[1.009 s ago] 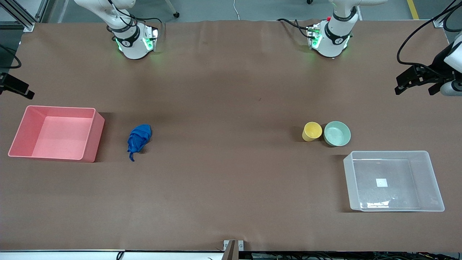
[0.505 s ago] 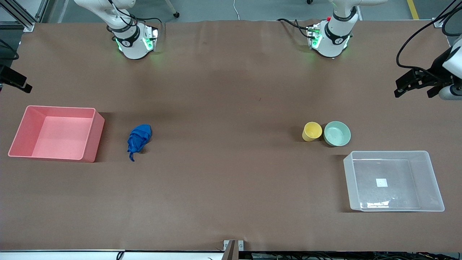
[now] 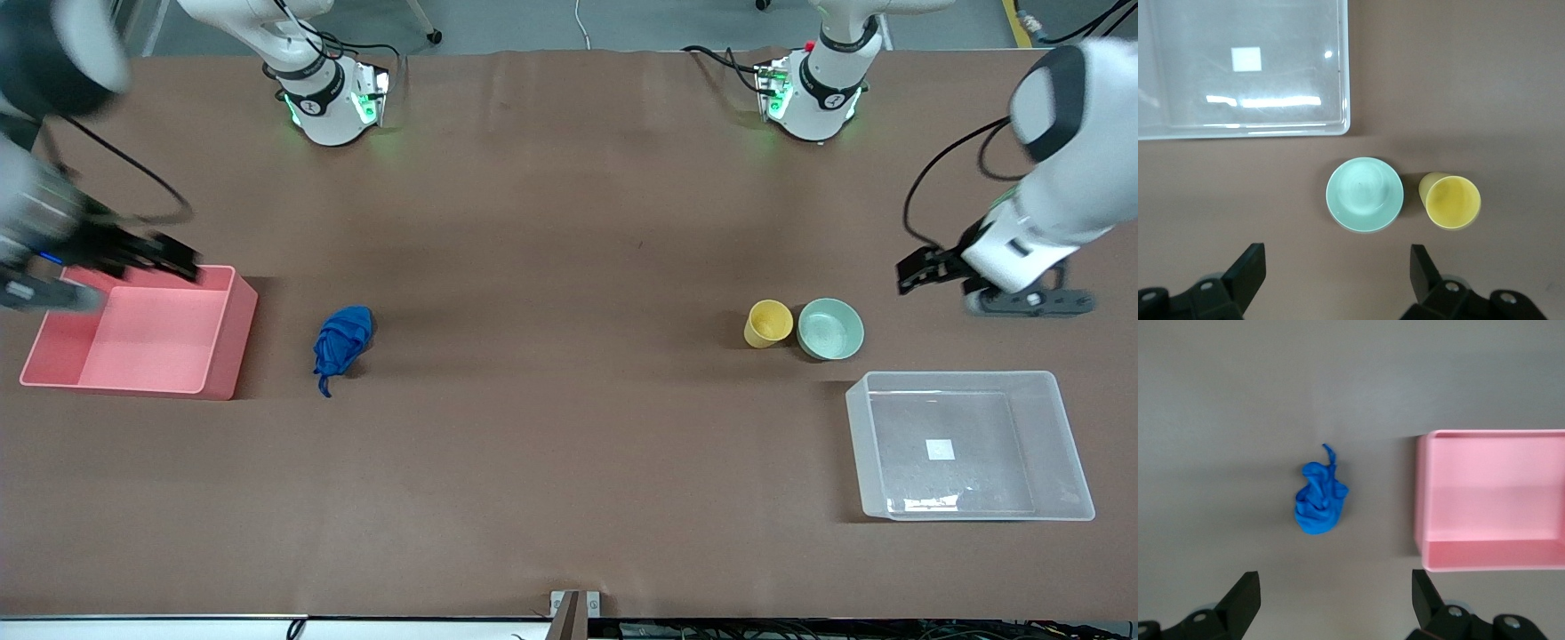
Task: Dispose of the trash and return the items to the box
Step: 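Reach the right gripper to the blue cloth while the left gripper reaches the bowl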
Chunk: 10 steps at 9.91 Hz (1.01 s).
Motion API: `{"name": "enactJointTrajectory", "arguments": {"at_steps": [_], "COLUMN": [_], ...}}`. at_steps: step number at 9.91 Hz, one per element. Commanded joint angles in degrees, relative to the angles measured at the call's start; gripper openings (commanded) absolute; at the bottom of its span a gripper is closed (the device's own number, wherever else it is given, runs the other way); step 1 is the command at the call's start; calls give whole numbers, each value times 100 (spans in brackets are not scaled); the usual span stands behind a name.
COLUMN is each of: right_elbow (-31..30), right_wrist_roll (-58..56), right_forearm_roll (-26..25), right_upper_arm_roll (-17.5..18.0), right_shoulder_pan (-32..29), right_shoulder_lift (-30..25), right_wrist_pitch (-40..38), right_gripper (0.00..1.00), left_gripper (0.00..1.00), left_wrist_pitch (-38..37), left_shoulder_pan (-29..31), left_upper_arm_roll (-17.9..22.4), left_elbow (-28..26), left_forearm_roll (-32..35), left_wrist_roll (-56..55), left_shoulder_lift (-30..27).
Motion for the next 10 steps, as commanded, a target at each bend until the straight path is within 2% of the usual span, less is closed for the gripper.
{"name": "enactJointTrajectory", "arguments": {"at_steps": [1,3,4,6,7,8,9,10], "right_elbow": [-1234,-2044,-2100,-2126,-2248,-2450,-2573,-2575], "right_wrist_roll": [129,120,120,129,129,138,146,146], "right_forearm_roll": [-41,-50,-50,-50,-50,-41,-41,-41], "right_upper_arm_roll": [-41,-41,-41,-41,-33,-32,-32,-32], "right_shoulder_pan": [271,325,333,316,325,394,456,448], "right_shoulder_lift": [255,729,1149,1652,1724,1734,1751,1856], "right_wrist_pitch": [1357,2815,3300,3935,4121,4305,4525,4631], "right_gripper": [100,100,100,100,100,97,88,68], "left_gripper": [96,96,96,96,95,87,73,43], "left_wrist_pitch": [1598,3013,3307,3555,3870,3986,3987,3987], "left_shoulder_pan": [-1,-1,25,87,87,87,87,139], "left_upper_arm_roll": [19,19,28,37,37,37,45,46], "left_elbow": [-1358,-1870,-1916,-1899,-1899,-1899,-1907,-1916], "left_forearm_roll": [108,107,107,116,125,125,125,125], "left_wrist_roll": [69,60,60,69,69,69,77,77], "left_shoulder_lift": [168,879,1169,1557,1846,1971,2042,2051]}}
